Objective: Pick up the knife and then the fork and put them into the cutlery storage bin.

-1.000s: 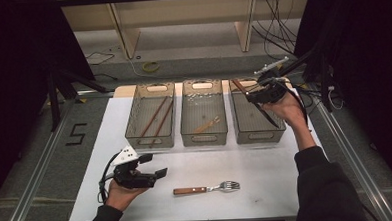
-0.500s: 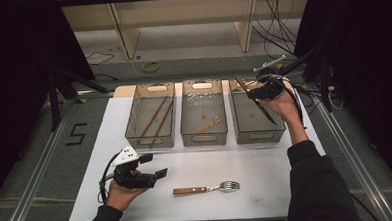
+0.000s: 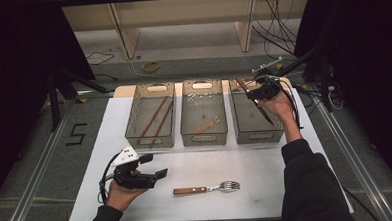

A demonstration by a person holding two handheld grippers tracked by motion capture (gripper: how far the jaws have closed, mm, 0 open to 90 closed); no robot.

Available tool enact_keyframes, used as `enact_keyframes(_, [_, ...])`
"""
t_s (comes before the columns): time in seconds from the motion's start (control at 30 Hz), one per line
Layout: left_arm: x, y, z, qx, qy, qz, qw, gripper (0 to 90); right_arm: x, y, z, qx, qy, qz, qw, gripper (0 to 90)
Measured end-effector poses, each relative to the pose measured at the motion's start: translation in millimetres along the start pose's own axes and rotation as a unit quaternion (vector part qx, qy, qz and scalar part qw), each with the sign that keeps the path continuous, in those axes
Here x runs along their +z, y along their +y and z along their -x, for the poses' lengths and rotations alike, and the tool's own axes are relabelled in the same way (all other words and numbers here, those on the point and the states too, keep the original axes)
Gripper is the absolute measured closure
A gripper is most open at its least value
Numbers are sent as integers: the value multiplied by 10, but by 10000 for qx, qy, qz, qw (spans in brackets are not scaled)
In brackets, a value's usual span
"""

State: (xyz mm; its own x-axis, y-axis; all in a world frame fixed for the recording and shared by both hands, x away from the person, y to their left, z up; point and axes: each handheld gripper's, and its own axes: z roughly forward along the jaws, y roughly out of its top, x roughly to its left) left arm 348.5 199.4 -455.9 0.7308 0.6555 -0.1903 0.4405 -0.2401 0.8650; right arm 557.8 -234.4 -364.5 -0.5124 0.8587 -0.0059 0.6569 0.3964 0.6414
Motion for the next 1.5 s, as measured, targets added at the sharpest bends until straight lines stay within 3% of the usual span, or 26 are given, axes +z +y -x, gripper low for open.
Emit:
enact_keyframes(0.57, [-3, 0, 3, 25, -11, -22, 10000, 176, 184, -103, -8, 91, -24, -197, 9998, 772])
enact_keyframes(0.7, [-2, 0, 4, 26, -11, -19, 10000, 176, 238, -169, 23, 248, -43, -311, 9992, 763])
enact_keyframes(0.77, [0, -1, 5, 25, -8, -23, 10000, 176, 264, -184, 29, 253, -36, -468, 9986, 696])
enact_keyframes(1.07, [1, -1, 9, 14, -17, -14, 10000, 175, 177, -148, -10, 227, -13, -304, 9993, 456])
enact_keyframes(1.27, [1, 0, 11, 15, -38, -10, 10000, 175, 97, -145, -105, 77, 183, -138, 9997, 385])
enact_keyframes(1.5, [-5, 0, 6, 36, -29, -2, 10000, 175, -33, -162, -259, -122, 374, 116, 9992, 363])
